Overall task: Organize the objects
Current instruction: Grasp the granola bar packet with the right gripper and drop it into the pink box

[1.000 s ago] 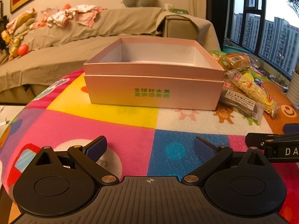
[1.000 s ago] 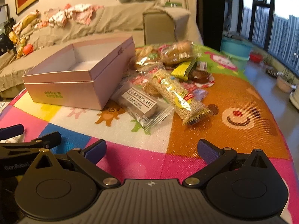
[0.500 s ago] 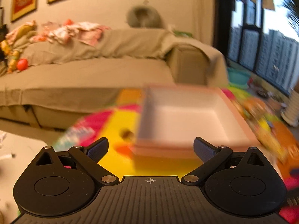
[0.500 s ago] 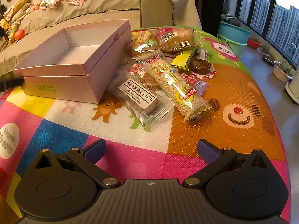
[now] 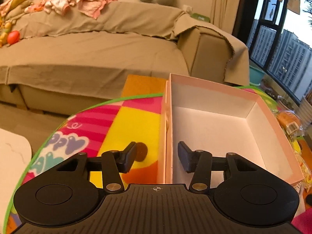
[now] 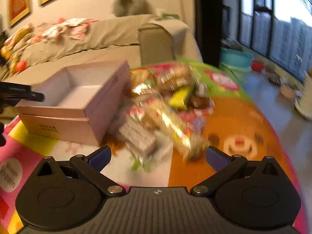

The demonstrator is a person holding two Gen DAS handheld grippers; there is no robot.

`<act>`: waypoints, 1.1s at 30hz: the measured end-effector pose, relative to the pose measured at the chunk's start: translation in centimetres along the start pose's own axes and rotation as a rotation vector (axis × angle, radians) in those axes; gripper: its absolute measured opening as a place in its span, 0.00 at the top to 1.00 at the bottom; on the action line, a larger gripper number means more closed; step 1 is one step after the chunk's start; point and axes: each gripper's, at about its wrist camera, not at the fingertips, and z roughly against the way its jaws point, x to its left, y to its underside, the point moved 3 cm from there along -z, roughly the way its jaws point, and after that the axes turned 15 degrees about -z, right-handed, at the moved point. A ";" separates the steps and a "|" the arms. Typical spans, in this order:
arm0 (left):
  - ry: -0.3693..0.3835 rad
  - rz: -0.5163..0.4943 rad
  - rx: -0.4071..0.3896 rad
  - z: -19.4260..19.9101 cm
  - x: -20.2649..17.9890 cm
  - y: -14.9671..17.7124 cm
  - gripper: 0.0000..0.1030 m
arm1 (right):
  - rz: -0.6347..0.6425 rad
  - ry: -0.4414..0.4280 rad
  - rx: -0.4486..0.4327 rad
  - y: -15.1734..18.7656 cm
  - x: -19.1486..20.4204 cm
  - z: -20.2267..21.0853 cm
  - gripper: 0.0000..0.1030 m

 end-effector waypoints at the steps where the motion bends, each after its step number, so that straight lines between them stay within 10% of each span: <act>1: -0.004 -0.001 -0.003 -0.2 -0.1 0.1 0.50 | 0.038 -0.004 -0.018 -0.5 0.1 0.1 0.00; 4: 0.013 -0.002 0.006 -0.9 -0.5 0.2 0.54 | 0.154 0.002 -0.051 -1.8 0.4 -0.1 0.00; 6: 0.022 0.009 0.038 -1.6 -0.8 0.2 0.82 | 0.205 0.000 -0.047 -2.7 0.4 -1.0 0.11; 18: -0.003 -0.061 0.026 0.5 -3.4 1.0 0.86 | 0.225 -0.001 0.123 -3.3 0.1 -4.4 0.72; 27: 0.002 -0.013 -0.008 0.8 -3.7 1.6 0.85 | 0.164 -0.004 0.128 -4.2 -0.4 3.3 0.73; 33: 0.014 -0.013 -0.009 0.6 -3.6 1.6 0.85 | 0.064 -0.176 0.108 -9.4 4.5 3.8 0.73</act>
